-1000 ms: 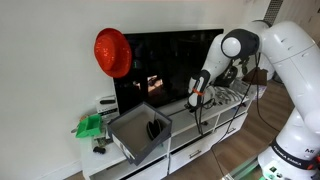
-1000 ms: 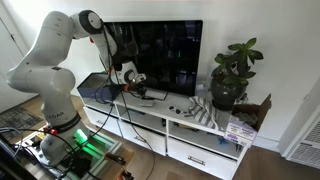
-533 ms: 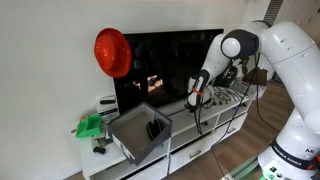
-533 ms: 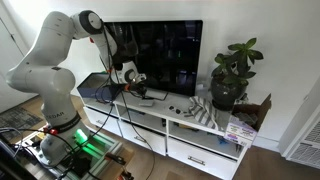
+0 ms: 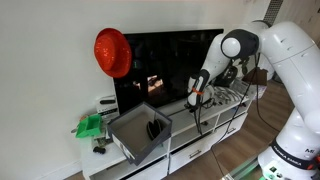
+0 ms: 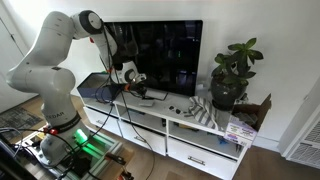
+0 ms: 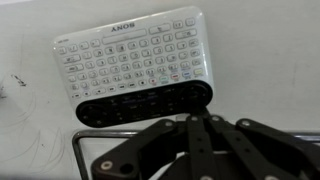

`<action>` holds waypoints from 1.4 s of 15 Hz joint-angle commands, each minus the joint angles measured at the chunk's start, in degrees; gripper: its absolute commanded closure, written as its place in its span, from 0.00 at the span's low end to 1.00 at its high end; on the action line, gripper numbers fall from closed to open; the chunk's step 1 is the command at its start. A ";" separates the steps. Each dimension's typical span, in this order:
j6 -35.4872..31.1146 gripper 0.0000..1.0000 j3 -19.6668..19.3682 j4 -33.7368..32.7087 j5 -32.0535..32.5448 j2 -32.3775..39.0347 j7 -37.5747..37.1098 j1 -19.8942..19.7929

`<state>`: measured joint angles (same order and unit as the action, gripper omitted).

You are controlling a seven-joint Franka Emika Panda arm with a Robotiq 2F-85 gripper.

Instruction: Press a button on the grey gadget on the cabinet

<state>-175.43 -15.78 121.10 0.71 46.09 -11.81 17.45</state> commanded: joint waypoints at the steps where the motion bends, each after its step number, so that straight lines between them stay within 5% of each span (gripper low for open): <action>1: -0.23 0.99 0.91 1.17 -0.39 0.11 0.33 -1.12; 17: -5.69 0.97 2.49 14.67 0.71 -13.72 5.88 -4.83; 18: -4.85 0.90 1.64 15.93 0.99 -15.33 6.41 -4.34; 19: -3.03 0.72 0.01 17.46 1.49 -17.42 7.01 -3.21; 21: 0.03 0.62 -1.84 20.13 2.45 -21.51 7.87 -2.36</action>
<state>-179.32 -15.30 135.21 1.24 32.43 -5.86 14.08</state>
